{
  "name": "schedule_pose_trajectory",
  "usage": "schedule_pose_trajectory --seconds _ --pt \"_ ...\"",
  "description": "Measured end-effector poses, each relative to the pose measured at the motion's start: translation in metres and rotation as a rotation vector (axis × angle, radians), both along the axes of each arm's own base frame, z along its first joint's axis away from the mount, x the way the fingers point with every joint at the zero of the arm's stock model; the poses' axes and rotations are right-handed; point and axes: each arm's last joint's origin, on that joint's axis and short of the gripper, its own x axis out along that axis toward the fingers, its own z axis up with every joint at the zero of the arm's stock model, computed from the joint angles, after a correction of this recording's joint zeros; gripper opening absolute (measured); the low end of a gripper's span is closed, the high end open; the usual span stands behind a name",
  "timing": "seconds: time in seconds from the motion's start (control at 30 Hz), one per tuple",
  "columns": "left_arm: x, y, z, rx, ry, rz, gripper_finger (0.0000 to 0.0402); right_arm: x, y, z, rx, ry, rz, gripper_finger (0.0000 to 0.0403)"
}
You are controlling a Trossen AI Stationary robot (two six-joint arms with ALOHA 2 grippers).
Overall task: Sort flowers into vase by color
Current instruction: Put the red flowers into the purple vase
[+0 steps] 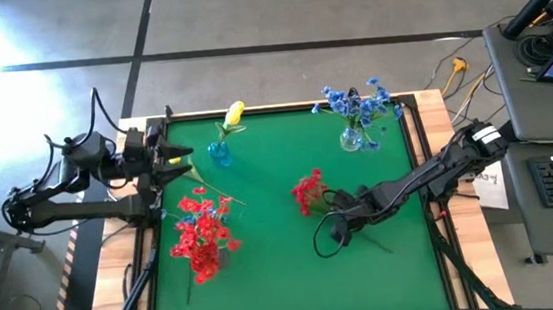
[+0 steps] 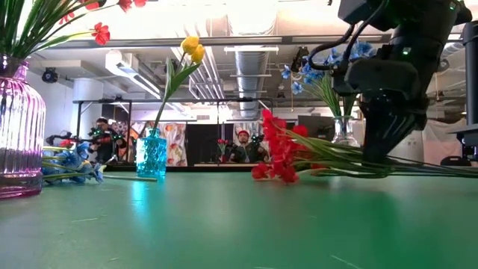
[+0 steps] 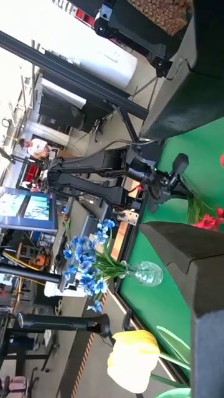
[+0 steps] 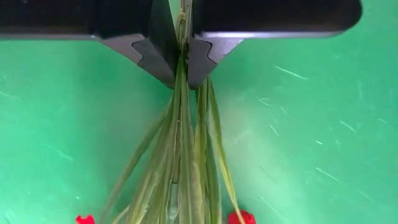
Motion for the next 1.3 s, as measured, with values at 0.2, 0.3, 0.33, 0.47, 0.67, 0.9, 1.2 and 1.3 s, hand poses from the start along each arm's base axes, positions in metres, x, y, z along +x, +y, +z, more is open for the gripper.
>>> schedule_pose_trajectory --seconds 0.2,0.3,0.33,0.47,0.67,0.9,1.2,1.3 --pt "0.000 0.000 -0.001 -0.002 0.012 0.001 0.0214 0.002 0.000 0.001 -0.002 -0.021 0.011 0.0018" --pt "0.000 0.000 -0.001 -0.002 0.012 0.001 0.0214 0.002 0.001 0.001 -0.002 -0.024 0.013 0.0018" --pt "0.000 0.000 -0.001 -0.002 0.013 0.001 0.0214 0.002 0.001 0.001 -0.002 -0.024 0.013 0.0018" --pt "0.000 0.000 -0.002 0.015 0.024 0.001 0.0214 0.002 0.000 0.001 -0.011 -0.029 0.009 0.0018" --pt "0.001 0.000 -0.003 0.018 0.029 0.005 0.0214 0.004 0.001 0.002 -0.017 -0.048 0.019 0.0018" --pt "0.003 0.001 -0.003 0.022 0.035 0.005 0.0214 0.010 0.002 0.005 -0.019 -0.110 0.064 0.0018" --pt "0.010 0.002 -0.006 0.040 0.065 0.003 0.0214 0.027 0.005 0.016 -0.087 -0.308 0.147 0.0018" --pt "0.013 0.002 -0.007 0.039 0.075 0.003 0.0214 0.031 0.004 0.020 -0.126 -0.364 0.160 0.0018"
